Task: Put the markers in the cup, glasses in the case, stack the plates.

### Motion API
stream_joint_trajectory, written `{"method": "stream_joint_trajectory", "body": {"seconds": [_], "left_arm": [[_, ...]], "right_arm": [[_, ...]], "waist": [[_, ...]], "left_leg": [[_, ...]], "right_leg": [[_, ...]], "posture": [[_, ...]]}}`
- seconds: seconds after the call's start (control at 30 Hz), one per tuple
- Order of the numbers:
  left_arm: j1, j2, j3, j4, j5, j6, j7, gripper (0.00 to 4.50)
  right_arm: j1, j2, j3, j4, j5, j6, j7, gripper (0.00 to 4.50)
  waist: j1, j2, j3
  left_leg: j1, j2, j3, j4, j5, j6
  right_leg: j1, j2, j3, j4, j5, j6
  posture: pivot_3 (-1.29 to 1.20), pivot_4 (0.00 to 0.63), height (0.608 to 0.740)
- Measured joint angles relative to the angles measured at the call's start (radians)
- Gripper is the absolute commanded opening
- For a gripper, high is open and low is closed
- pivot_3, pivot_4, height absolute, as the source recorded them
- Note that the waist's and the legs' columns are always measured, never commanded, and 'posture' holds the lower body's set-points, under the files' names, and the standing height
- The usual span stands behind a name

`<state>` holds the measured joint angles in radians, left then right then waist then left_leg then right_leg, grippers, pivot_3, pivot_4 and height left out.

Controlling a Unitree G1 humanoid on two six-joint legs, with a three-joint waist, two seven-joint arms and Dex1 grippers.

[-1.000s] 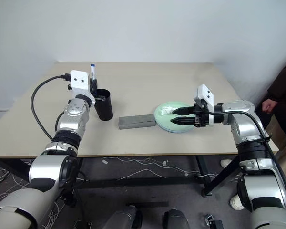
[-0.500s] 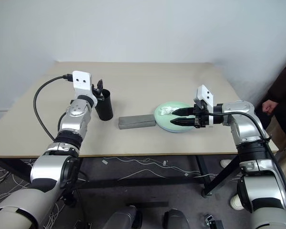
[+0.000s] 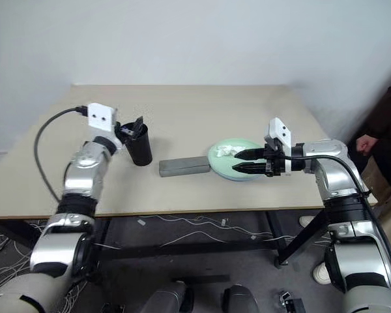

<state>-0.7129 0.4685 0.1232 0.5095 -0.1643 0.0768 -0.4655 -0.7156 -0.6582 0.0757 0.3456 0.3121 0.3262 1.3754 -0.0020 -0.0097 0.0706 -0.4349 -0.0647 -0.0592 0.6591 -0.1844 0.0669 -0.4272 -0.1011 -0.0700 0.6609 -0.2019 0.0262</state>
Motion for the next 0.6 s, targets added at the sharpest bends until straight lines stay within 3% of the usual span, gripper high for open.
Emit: {"method": "stream_joint_trajectory", "body": {"seconds": [0.1, 0.27, 0.37, 0.6], "left_arm": [[0.132, 0.131, 0.037, -0.225, -0.118, 0.167, -0.155, 4.11], [0.353, 0.316, 0.165, -0.437, -0.281, 0.338, -0.361, 4.11], [0.464, 0.360, 0.253, -0.485, -0.362, 0.420, -0.416, 4.11], [0.568, 0.347, 0.380, -0.616, -0.481, 0.520, -0.395, 4.11]], "right_arm": [[0.022, -0.007, -0.012, -0.024, 0.004, 0.006, -0.009, 1.92], [0.055, -0.029, -0.033, -0.067, 0.013, 0.025, -0.031, 1.92], [0.067, -0.033, -0.045, -0.102, 0.025, 0.042, -0.045, 1.92], [0.075, -0.034, -0.046, -0.154, 0.041, 0.070, -0.061, 1.92]], "waist": [[-0.009, 0.001, 0.000], [-0.017, 0.004, 0.000], [-0.017, 0.006, 0.001], [-0.015, 0.007, 0.000]], "left_leg": [[0.000, 0.000, 0.000, -0.001, 0.000, 0.000], [0.001, 0.000, -0.001, -0.002, 0.000, 0.000], [0.001, 0.000, -0.001, -0.004, 0.000, 0.000], [0.003, 0.001, -0.001, -0.011, 0.000, 0.000]], "right_leg": [[-0.001, 0.000, 0.001, 0.000, 0.000, 0.000], [-0.001, 0.000, 0.002, 0.000, -0.002, -0.004], [-0.001, -0.001, 0.003, 0.000, -0.002, -0.004], [-0.001, -0.002, 0.003, -0.001, -0.002, -0.005]], "posture": [[0.00, 0.000, 0.695], [0.00, 0.000, 0.695], [0.00, 0.000, 0.695], [0.00, 0.000, 0.695]]}}
